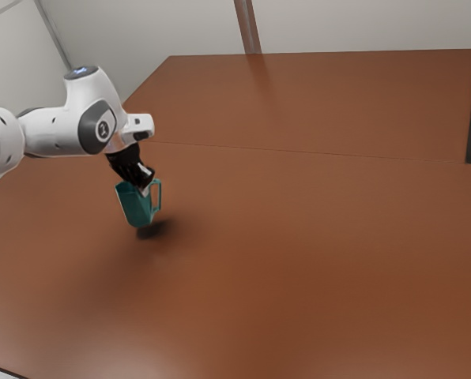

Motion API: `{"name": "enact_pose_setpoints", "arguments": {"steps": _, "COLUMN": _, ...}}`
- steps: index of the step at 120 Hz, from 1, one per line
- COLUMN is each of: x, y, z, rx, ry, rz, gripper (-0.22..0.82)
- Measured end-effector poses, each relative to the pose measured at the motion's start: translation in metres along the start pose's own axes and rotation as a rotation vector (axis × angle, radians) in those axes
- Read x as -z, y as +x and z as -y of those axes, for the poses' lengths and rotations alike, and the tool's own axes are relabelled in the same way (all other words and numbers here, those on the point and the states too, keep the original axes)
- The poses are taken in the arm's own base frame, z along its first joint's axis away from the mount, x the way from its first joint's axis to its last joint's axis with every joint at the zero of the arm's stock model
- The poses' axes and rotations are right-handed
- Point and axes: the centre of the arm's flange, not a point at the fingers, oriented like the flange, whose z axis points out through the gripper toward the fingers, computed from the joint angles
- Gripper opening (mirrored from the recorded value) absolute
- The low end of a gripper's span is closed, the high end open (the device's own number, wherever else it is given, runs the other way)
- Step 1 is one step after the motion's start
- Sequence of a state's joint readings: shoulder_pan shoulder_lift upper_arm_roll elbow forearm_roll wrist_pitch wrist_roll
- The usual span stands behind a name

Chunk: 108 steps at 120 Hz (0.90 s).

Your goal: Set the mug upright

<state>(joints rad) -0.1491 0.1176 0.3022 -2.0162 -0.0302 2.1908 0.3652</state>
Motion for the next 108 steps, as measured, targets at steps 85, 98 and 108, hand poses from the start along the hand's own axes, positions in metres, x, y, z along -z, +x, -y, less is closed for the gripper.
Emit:
{"name": "enact_pose_setpoints", "arguments": {"steps": 85, "x": -0.019, "y": -0.023, "z": -0.005, "rx": 0.101, "ry": 0.056, "rz": 0.133, "gripper": -0.18}}
{"name": "enact_pose_setpoints", "arguments": {"steps": 98, "x": -0.022, "y": -0.018, "z": -0.007, "rx": 0.111, "ry": 0.061, "rz": 0.127, "gripper": -0.18}}
{"name": "enact_pose_setpoints", "arguments": {"steps": 108, "x": -0.025, "y": -0.009, "z": -0.015, "rx": 0.106, "ry": 0.069, "rz": 0.117, "gripper": -0.18}}
